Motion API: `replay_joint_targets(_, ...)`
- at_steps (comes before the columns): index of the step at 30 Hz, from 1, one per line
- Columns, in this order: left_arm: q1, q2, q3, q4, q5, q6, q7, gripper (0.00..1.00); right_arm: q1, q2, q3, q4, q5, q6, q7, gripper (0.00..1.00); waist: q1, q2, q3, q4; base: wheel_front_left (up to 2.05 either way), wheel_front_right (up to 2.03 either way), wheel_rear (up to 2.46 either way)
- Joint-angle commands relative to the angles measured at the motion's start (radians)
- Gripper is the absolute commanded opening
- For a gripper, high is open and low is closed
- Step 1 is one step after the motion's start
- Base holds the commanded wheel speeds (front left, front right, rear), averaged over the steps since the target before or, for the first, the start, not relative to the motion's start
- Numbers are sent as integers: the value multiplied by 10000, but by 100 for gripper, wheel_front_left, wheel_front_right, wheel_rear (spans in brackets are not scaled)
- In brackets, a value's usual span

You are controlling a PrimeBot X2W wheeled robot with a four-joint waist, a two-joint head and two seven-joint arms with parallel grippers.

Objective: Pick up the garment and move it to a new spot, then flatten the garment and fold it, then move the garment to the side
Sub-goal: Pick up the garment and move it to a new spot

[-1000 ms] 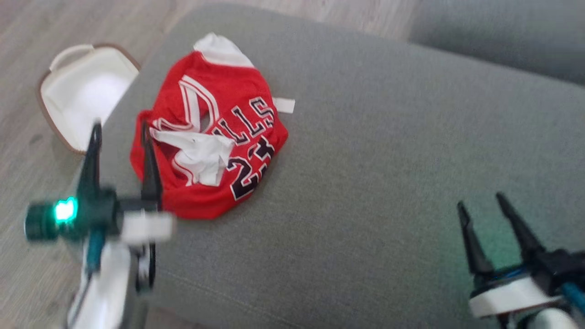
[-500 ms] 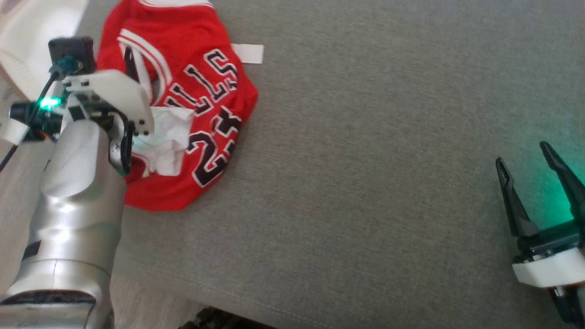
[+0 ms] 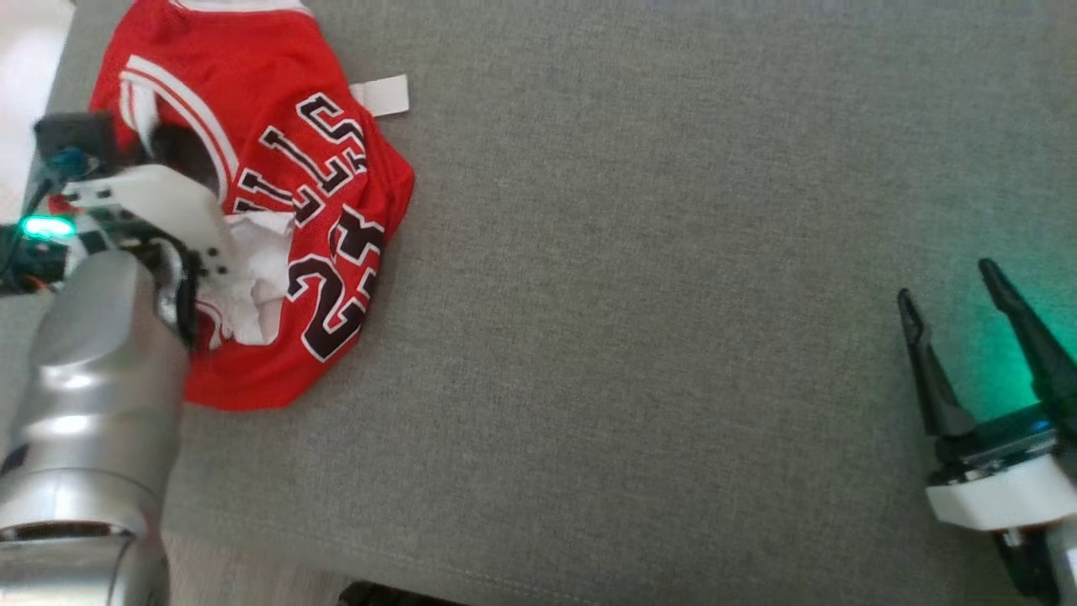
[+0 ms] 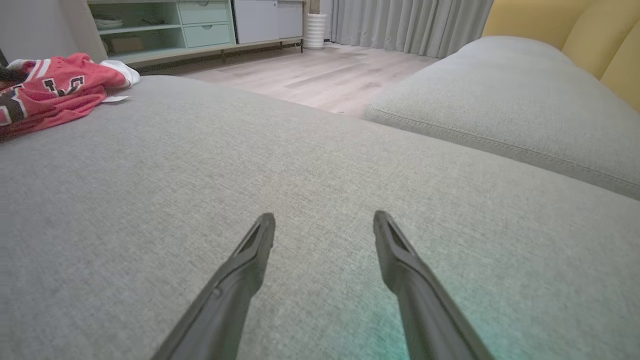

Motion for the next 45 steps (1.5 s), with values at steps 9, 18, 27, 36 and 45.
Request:
replay_joint_targets(9, -1517, 1266, -943, -825, 1112, -24, -2085, 0, -412, 1025, 844, 313, 64, 65, -107, 100, 1, 0, -1999, -661, 0, 0, 0)
replay_joint_targets(18, -2082, 1493, -2016, -3004, 1739, -788, -2411, 0, 136, 2471, 891, 561, 133, 65, -107, 100, 1, 0, -4173, -2831, 0, 0, 0)
replay_joint_targets(27, -1533, 1115, -2613, -5399, 1417, -1124, -1319, 0, 463, 2902, 935, 572, 117, 65, -107, 100, 1, 0, -4794, -5090, 0, 0, 0)
replay_joint_targets(36, 741, 42, -3510, -6168, 813, -1178, -817, 0, 310, 3025, 929, 460, 193, 65, -107, 100, 1, 0, -3903, -6265, 0, 0, 0)
replay_joint_targets(45, 2486, -970, -4378, -4361, 820, -693, -2011, 7, -202, 3137, 1091, 632, 255, 65, -107, 100, 1, 0, -2833, -6476, 0, 0, 0)
